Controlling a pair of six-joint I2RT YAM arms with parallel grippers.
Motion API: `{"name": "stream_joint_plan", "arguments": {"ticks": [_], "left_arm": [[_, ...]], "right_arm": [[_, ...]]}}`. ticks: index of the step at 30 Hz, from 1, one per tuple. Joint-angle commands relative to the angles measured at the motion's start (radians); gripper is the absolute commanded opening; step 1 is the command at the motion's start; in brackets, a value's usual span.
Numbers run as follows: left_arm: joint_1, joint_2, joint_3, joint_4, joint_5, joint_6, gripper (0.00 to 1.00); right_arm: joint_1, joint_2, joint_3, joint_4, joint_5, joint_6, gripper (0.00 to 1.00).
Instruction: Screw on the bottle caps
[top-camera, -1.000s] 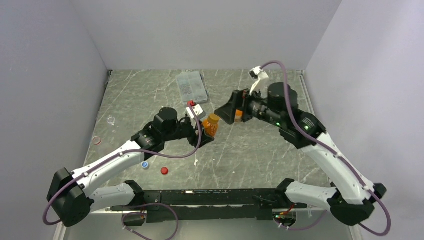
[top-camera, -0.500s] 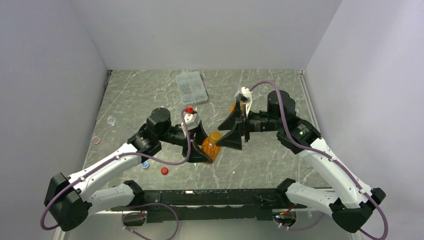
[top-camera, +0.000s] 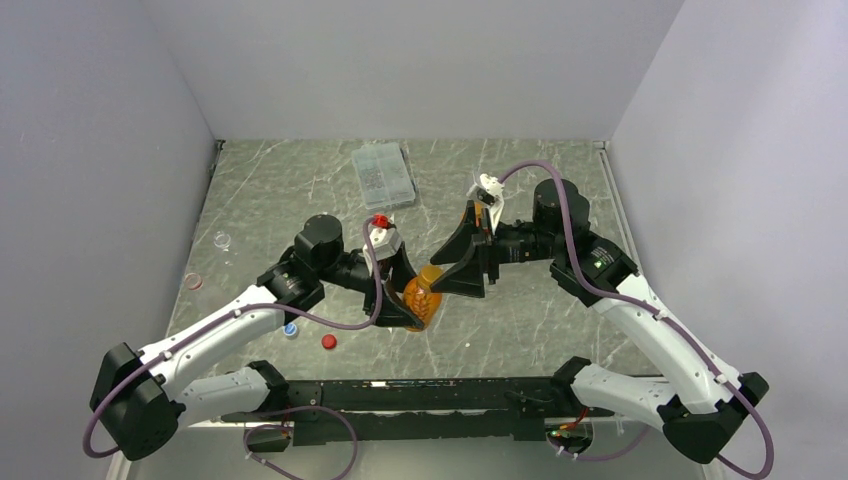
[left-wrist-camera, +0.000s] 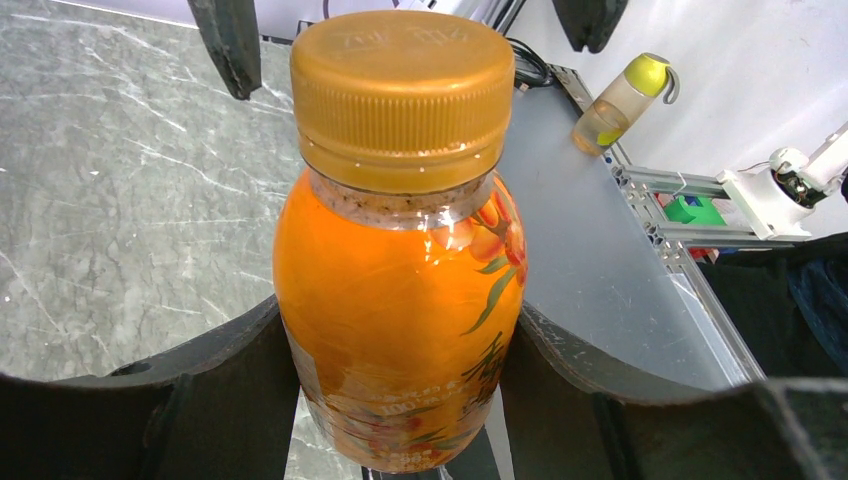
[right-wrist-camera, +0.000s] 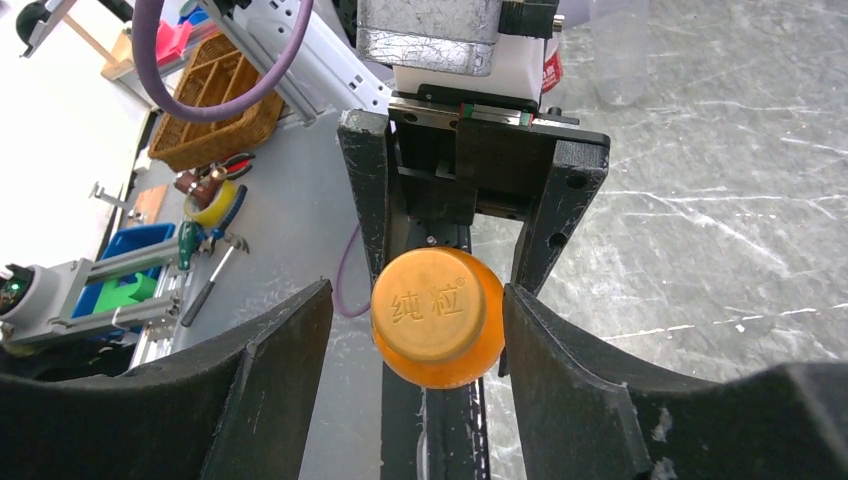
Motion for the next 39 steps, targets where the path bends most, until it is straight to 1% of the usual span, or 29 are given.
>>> {"name": "stream_joint_plan", "arguments": {"ticks": [1,18,22,23,26,28,32,35,39], "left_arm": [[0.004,0.007,0.024,0.037,0.024,-0.001,0.00],[0.005,0.023,0.025,0.046,-0.006,-0.004,0.00],[0.004,0.025,0.024,0.044,-0.008,-0.003,0.00],[0.005,0.025,0.024,0.044,-0.011,-0.003,0.00],[0.005,0.025,0.026,0.028,-0.029,0.008,0.00],[0.004,0.025,0.036,-0.018,-0.076,0.036,0.00],[0.005,0.023,0.080,-0.155,-0.288,0.121,0.00],[0.005,0.031,0.116,-0.237,-0.433,0.172,0.00],[0.005,0.033,0.141,-0.258,-0.573,0.207,0.00]], "right_arm": [[0.007,-0.006,0.006,0.032,-0.011,-0.020,0.64],[0.036,0.012,0.014,-0.054,0.064,-0.070,0.56],[0.040,0.005,0.015,-0.055,0.089,-0.066,0.47],[0.041,0.003,0.018,-0.058,0.096,-0.064,0.43],[0.041,-0.002,0.023,-0.056,0.133,-0.042,0.24],[0.041,-0.001,0.035,-0.068,0.189,-0.015,0.14],[0.042,0.026,0.080,-0.112,0.273,0.053,0.03],[0.062,0.038,0.092,-0.123,0.360,0.109,0.01],[0.106,0.085,0.131,-0.171,0.502,0.192,0.00]]}}
